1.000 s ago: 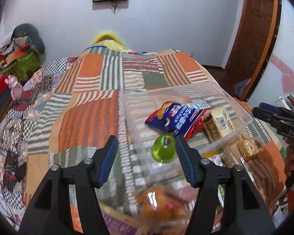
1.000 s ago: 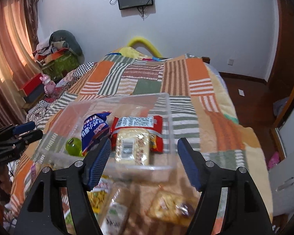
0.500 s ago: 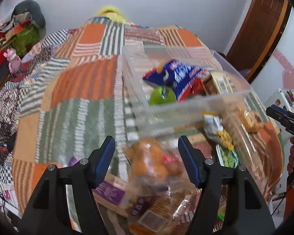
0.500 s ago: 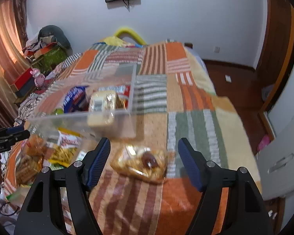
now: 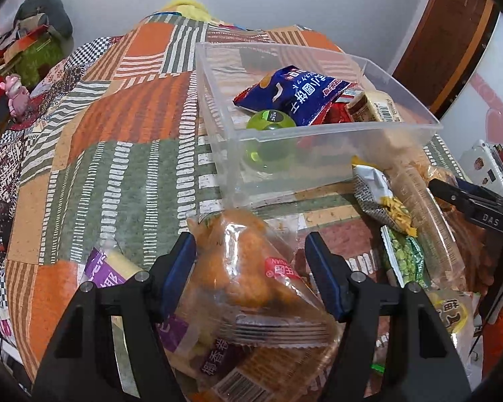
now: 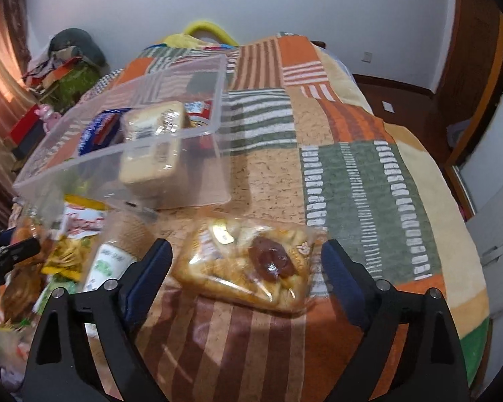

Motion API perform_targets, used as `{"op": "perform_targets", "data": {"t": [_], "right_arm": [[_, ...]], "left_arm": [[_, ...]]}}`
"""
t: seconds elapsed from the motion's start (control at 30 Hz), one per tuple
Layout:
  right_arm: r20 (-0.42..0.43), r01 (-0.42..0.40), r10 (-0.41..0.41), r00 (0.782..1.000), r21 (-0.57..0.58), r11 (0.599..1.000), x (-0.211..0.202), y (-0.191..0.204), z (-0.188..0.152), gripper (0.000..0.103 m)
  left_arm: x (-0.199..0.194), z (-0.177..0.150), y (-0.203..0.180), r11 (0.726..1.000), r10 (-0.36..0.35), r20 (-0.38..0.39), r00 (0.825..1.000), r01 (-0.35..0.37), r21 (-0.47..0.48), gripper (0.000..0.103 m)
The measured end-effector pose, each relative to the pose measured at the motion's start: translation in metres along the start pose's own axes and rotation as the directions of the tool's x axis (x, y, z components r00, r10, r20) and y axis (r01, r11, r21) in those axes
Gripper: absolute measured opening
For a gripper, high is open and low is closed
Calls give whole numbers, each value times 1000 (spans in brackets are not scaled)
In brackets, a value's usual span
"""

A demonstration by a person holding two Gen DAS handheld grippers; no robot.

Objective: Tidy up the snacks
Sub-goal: 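Grasp orange pastry bag with left tool while right tool grasps nut pastry bag, then drop pastry bag into box with left tool while right tool drops its bag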

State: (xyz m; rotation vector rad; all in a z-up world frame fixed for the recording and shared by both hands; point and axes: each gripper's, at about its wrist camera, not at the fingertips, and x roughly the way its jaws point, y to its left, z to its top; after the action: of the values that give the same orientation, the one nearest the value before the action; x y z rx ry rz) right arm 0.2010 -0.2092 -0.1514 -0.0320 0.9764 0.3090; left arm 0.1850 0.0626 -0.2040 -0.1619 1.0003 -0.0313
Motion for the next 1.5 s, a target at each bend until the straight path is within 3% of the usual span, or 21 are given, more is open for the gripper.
{"op": "perform_targets", "data": {"t": [0.13, 0.23, 0.33, 0.77, 1.17, 1.5], "right_arm": [[-10, -23, 24, 1000, 32, 999, 5, -4, -3, 89], [-10, -14, 14, 1000, -3, 1000, 3, 1, -5, 79], [-6, -16, 16, 1000, -15, 1000, 0, 2, -7, 76], [69, -58, 57, 996, 17, 998, -31, -7, -3, 74], [219, -96, 98, 971, -18, 995, -70, 15, 34, 74], [280, -121, 139, 950, -81, 989, -63, 43, 70, 74]], "left_arm": [[8, -2, 2, 1000, 8, -11, 1000, -8, 0, 68], [6, -4, 0, 1000, 16, 5, 1000, -16, 5, 66], [2, -7, -3, 999, 27, 23, 999, -27, 20, 62], [-46, -7, -7, 999, 37, 106, 994, -39, 24, 59], [-90, 38, -13, 999, 18, 260, 965, -25, 25, 59], [-72, 82, -20, 999, -6, 296, 955, -7, 42, 59]]}}
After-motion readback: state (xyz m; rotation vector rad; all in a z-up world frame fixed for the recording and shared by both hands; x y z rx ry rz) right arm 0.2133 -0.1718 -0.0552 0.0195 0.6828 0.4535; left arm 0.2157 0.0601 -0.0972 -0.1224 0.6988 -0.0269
